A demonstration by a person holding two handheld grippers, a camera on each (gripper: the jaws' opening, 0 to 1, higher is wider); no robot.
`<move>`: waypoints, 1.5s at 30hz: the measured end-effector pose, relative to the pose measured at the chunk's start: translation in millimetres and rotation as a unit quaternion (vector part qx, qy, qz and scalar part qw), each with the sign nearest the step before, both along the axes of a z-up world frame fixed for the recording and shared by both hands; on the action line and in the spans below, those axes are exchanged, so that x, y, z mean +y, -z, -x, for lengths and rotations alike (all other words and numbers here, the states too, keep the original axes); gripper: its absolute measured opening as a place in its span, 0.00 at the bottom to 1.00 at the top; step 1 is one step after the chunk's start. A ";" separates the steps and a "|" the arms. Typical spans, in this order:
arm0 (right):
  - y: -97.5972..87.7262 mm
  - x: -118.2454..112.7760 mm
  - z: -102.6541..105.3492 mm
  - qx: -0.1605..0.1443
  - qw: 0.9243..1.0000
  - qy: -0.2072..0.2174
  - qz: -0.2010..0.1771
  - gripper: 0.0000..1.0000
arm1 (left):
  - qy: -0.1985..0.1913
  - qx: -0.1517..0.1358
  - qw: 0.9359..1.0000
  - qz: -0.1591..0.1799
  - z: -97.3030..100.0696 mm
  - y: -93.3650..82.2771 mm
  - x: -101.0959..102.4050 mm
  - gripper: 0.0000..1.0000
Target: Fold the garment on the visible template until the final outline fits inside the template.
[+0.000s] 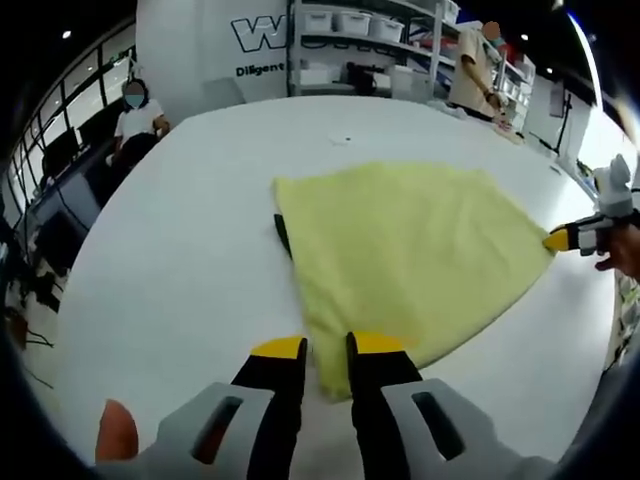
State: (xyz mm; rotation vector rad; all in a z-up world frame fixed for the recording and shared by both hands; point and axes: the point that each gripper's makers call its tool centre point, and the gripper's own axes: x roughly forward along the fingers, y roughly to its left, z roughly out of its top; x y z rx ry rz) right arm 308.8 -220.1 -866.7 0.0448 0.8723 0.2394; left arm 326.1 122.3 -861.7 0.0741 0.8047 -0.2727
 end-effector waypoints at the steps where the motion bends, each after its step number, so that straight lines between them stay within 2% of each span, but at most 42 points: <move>1: 0.2 1.1 0.1 0.001 1.000 0.000 -0.003 0.10 | 0.000 -0.001 1.000 -0.001 0.0 0.1 -0.2 0.15; 10: 1.4 8.6 2.6 0.004 1.000 -0.016 0.003 0.01 | 0.000 -0.001 1.000 0.003 1.7 2.6 -6.5 0.07; 19: -0.1 5.6 10.4 0.011 0.999 -0.029 0.019 0.00 | 0.016 0.006 1.000 -0.004 8.6 2.2 -9.8 0.04; 25: 0.5 5.9 30.0 0.029 0.998 -0.043 0.034 0.00 | 0.034 0.021 0.999 -0.014 25.4 1.8 -11.7 0.04; 27: 0.4 6.1 40.5 0.035 0.998 -0.045 0.036 0.00 | 0.048 0.025 0.998 -0.023 38.5 1.4 -12.6 0.04; 45: 1.4 12.3 110.4 0.080 0.993 -0.068 0.053 0.00 | 0.087 0.059 0.994 -0.033 94.8 0.9 -9.1 0.05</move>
